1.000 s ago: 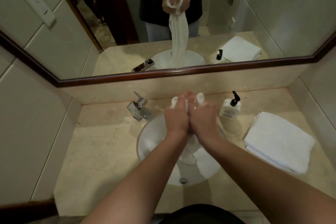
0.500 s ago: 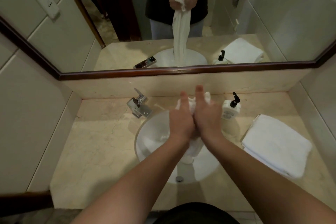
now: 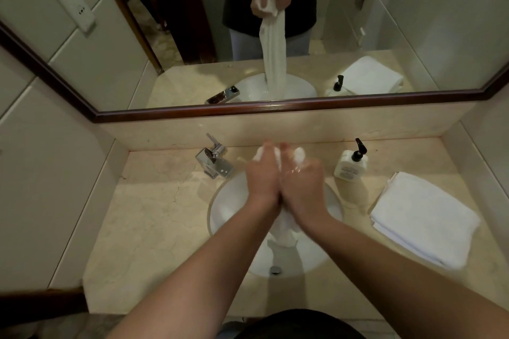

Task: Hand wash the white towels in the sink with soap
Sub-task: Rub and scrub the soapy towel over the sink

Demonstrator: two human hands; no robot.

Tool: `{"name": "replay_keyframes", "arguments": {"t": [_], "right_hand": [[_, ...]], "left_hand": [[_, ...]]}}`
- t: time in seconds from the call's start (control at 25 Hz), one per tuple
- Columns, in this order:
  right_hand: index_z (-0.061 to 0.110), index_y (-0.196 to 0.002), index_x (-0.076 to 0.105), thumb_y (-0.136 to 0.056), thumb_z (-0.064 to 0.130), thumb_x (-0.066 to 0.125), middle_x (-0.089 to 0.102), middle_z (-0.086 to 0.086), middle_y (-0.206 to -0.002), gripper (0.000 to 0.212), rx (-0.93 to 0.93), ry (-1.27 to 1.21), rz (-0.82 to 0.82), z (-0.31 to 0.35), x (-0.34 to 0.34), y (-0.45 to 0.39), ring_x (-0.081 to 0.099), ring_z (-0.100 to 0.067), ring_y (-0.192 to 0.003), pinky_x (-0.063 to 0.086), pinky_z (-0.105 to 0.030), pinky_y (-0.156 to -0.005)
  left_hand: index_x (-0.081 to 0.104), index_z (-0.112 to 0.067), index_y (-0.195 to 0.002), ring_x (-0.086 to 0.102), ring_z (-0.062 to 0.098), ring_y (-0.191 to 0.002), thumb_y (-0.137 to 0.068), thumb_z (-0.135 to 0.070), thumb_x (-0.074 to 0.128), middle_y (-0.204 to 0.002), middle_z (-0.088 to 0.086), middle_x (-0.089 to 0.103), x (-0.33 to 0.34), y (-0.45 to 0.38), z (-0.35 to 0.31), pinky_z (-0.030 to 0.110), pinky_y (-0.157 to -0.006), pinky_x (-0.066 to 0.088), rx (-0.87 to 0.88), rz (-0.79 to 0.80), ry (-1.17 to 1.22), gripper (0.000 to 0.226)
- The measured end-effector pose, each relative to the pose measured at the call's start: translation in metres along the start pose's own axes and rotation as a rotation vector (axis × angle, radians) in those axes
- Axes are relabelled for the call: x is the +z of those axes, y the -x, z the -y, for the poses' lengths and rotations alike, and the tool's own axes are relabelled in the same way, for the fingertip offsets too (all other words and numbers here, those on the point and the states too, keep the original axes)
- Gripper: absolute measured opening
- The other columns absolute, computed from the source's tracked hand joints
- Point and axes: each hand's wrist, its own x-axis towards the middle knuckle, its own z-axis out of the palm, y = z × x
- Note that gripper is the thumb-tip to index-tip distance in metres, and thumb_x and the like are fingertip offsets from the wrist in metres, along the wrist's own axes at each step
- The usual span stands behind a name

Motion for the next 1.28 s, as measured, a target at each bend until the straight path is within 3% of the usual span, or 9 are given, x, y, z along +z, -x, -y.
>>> {"name": "replay_keyframes", "arguments": {"t": [0.12, 0.28, 0.4, 0.56, 0.72, 0.84, 1.0, 1.12, 1.28], "right_hand": [[0.009, -0.062, 0.055, -0.101, 0.037, 0.052, 0.049, 0.003, -0.048, 0.048, 0.130, -0.041, -0.142, 0.007, -0.007, -0.020, 0.050, 0.000, -0.039, 0.032, -0.012, -0.040], [0.010, -0.065, 0.060, -0.100, 0.040, 0.051, 0.062, -0.005, -0.057, 0.046, 0.114, -0.057, -0.046, 0.006, -0.001, -0.002, 0.060, -0.006, -0.049, 0.045, -0.024, -0.048], [0.015, -0.058, 0.049, -0.101, 0.035, 0.051, 0.053, 0.000, -0.051, 0.048, 0.123, -0.081, -0.151, 0.014, -0.014, -0.019, 0.052, 0.003, -0.040, 0.034, -0.012, -0.041], [0.021, -0.064, 0.059, -0.099, 0.037, 0.053, 0.060, 0.001, -0.054, 0.039, 0.103, -0.077, -0.019, 0.014, -0.006, -0.005, 0.059, -0.003, -0.047, 0.041, -0.017, -0.045], [0.006, -0.066, 0.056, -0.103, 0.031, 0.049, 0.045, 0.002, -0.053, 0.045, 0.127, -0.045, -0.107, 0.024, -0.019, -0.024, 0.057, 0.003, -0.047, 0.034, -0.009, -0.043], [0.021, -0.059, 0.054, -0.101, 0.033, 0.053, 0.055, -0.001, -0.053, 0.043, 0.060, -0.077, -0.017, 0.021, -0.015, -0.013, 0.056, -0.005, -0.046, 0.045, -0.027, -0.050], [0.017, -0.061, 0.046, -0.100, 0.038, 0.054, 0.052, 0.000, -0.057, 0.045, 0.222, -0.150, -0.149, 0.025, -0.029, -0.036, 0.052, -0.002, -0.043, 0.040, -0.019, -0.047], [0.020, -0.064, 0.053, -0.100, 0.040, 0.051, 0.060, -0.007, -0.063, 0.041, 0.152, -0.023, 0.022, 0.020, -0.026, -0.020, 0.058, -0.014, -0.053, 0.044, -0.026, -0.052], [0.016, -0.062, 0.048, -0.101, 0.038, 0.051, 0.052, 0.002, -0.055, 0.045, 0.189, -0.115, -0.126, 0.025, -0.032, -0.038, 0.053, 0.004, -0.043, 0.036, -0.010, -0.043]], "left_hand": [[0.068, -0.018, -0.079, 0.064, 0.004, -0.063, -0.101, -0.045, 0.049, -0.071, -0.001, 0.069, 0.006, 0.010, 0.001, 0.024, -0.063, 0.051, 0.091, 0.070, -0.109, 0.039], [0.064, -0.017, -0.079, 0.066, 0.019, -0.077, -0.102, -0.044, 0.049, -0.073, 0.000, 0.068, 0.010, 0.001, -0.011, 0.034, -0.075, 0.051, -0.057, -0.006, 0.031, 0.039], [0.067, -0.018, -0.084, 0.068, 0.010, -0.072, -0.101, -0.046, 0.049, -0.072, -0.005, 0.071, 0.017, 0.017, -0.008, 0.027, -0.070, 0.055, -0.021, 0.086, 0.008, 0.036], [0.064, -0.015, -0.079, 0.065, 0.018, -0.073, -0.101, -0.049, 0.048, -0.072, 0.002, 0.067, 0.015, 0.002, -0.014, 0.029, -0.065, 0.050, -0.019, -0.014, 0.039, 0.044], [0.063, -0.017, -0.074, 0.065, 0.010, -0.062, -0.101, -0.047, 0.049, -0.065, -0.001, 0.067, 0.023, 0.013, -0.021, 0.025, -0.064, 0.051, 0.052, 0.060, -0.009, 0.043], [0.055, -0.020, -0.073, 0.059, 0.011, -0.066, -0.101, -0.050, 0.047, -0.069, -0.005, 0.059, 0.025, 0.004, -0.028, 0.023, -0.060, 0.049, -0.079, -0.046, 0.080, 0.042], [0.067, -0.020, -0.080, 0.069, 0.013, -0.080, -0.101, -0.049, 0.047, -0.079, -0.002, 0.073, 0.037, 0.012, -0.019, 0.029, -0.074, 0.056, -0.030, 0.071, 0.026, 0.041], [0.060, -0.016, -0.075, 0.063, 0.017, -0.070, -0.101, -0.048, 0.049, -0.073, 0.002, 0.065, 0.036, 0.004, -0.025, 0.028, -0.062, 0.050, -0.120, -0.042, 0.089, 0.043], [0.061, -0.020, -0.073, 0.066, 0.018, -0.077, -0.101, -0.048, 0.048, -0.073, -0.001, 0.068, 0.042, 0.014, -0.026, 0.036, -0.080, 0.053, -0.009, 0.038, 0.002, 0.042]]}}
